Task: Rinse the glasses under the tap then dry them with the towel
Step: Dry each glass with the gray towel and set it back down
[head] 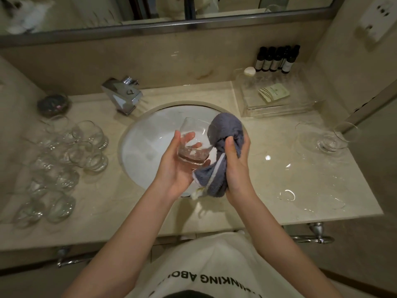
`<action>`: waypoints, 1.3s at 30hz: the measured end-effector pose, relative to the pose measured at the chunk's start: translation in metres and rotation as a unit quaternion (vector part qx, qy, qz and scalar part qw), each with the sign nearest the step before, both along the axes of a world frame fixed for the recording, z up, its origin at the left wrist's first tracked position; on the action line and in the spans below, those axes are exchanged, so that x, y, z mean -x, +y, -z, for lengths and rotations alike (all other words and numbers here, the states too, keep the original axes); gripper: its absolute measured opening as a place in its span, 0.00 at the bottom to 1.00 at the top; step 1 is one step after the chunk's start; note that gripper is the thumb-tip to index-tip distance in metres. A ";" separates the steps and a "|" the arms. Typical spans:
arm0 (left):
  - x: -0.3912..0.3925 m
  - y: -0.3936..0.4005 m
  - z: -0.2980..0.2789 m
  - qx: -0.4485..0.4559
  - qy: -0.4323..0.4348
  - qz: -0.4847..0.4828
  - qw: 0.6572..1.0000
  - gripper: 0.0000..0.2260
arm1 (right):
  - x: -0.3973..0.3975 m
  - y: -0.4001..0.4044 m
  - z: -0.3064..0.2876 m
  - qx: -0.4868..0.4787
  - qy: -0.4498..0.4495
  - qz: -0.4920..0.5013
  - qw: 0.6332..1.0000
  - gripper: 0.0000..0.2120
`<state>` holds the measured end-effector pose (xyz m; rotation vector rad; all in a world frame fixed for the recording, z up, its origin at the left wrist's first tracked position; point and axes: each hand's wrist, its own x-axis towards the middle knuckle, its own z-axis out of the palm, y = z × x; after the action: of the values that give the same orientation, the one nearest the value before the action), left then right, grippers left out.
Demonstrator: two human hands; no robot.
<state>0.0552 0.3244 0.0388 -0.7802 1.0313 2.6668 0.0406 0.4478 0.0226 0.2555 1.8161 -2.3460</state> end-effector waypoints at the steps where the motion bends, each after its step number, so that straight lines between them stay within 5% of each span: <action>1: -0.001 -0.005 0.000 0.005 -0.010 0.002 1.000 0.23 | 0.001 0.003 -0.001 -0.009 0.014 -0.006 1.000 0.24; 11: -0.011 -0.044 0.005 0.074 -0.089 0.001 0.993 0.13 | 0.004 0.015 -0.023 -0.193 0.180 -0.172 0.949 0.20; 19: -0.017 -0.057 0.005 0.216 -0.065 0.031 0.974 0.17 | -0.007 -0.004 -0.024 -0.230 0.174 -0.253 0.923 0.23; 25: -0.011 -0.065 -0.006 0.363 -0.009 0.094 0.927 0.13 | -0.014 -0.024 -0.019 -0.265 0.136 -0.333 0.895 0.29; 30: -0.007 -0.064 -0.005 0.411 0.040 0.080 0.907 0.13 | -0.013 -0.029 -0.015 -0.171 0.075 -0.335 0.924 0.20; 33: -0.010 -0.066 -0.001 0.456 0.152 0.067 0.874 0.14 | -0.015 -0.027 -0.007 0.070 -0.065 -0.329 0.940 0.34; 35: -0.009 -0.068 -0.003 0.493 0.242 0.070 0.833 0.11 | -0.022 -0.031 -0.006 0.219 -0.164 -0.299 0.914 0.46; 37: -0.002 -0.072 -0.007 0.525 0.279 0.089 0.799 0.10 | -0.027 -0.035 -0.007 0.268 -0.186 -0.283 0.902 0.53; 39: 0.004 -0.076 -0.015 0.511 0.207 0.137 0.823 0.19 | -0.025 -0.039 -0.004 0.264 -0.143 -0.247 0.922 0.46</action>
<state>0.0508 0.2483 0.0536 -0.0896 2.5200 1.9055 0.0651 0.4091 0.0267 0.0502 0.9261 -2.1760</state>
